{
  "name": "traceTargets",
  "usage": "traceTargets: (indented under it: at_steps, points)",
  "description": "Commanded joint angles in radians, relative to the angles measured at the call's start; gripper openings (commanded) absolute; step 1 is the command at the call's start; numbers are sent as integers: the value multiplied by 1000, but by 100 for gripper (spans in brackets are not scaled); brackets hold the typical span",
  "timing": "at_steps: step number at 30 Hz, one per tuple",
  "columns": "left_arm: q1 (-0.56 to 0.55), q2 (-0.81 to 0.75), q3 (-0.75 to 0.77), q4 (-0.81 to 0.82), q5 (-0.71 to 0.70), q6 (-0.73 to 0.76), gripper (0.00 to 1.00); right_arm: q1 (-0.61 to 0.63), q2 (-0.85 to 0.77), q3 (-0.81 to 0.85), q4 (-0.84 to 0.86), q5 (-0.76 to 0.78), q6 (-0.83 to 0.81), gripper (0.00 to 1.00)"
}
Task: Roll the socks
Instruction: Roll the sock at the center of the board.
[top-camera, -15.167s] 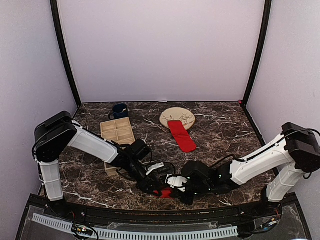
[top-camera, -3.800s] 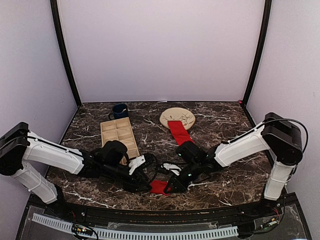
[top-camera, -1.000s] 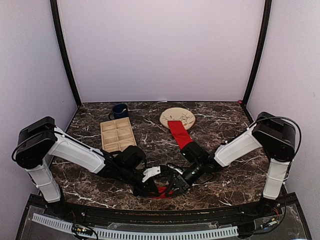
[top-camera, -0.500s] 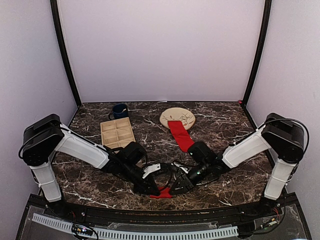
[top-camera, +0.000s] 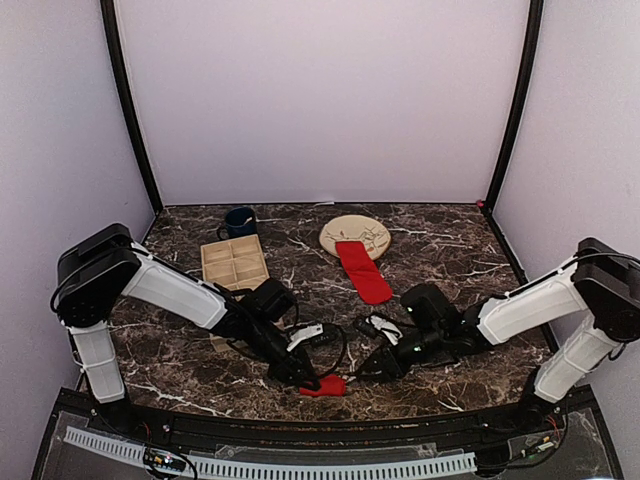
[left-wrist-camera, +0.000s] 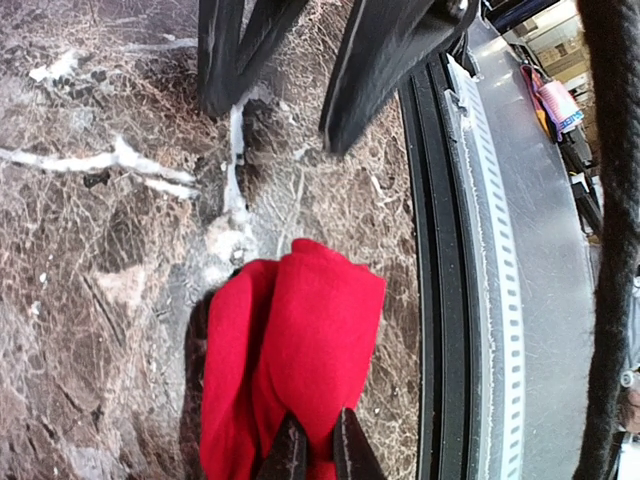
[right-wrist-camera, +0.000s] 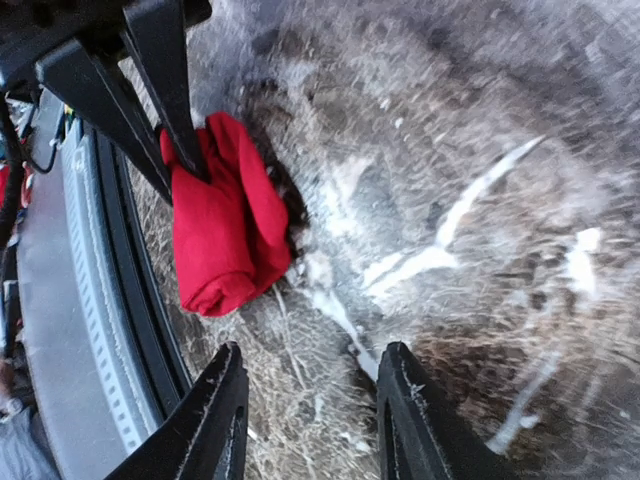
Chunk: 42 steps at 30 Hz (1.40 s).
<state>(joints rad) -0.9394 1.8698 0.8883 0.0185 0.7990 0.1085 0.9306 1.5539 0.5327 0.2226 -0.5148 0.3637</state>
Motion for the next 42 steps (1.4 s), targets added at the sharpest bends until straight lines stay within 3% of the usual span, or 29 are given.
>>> traceTargets:
  at_steps: [1, 8, 18, 42]
  points:
    - [6, 47, 10, -121, -13, 23, 0, 43, -83, -26, 36, 171, -51, 40]
    - [15, 83, 43, -164, 15, 32, 0, 206, -140, -19, 0, 377, -146, 42]
    - [30, 122, 75, -213, 55, 45, 0, 347, -107, 40, -50, 511, -267, 48]
    - [45, 173, 124, -286, 103, 74, 0, 440, 92, 190, -108, 655, -443, 52]
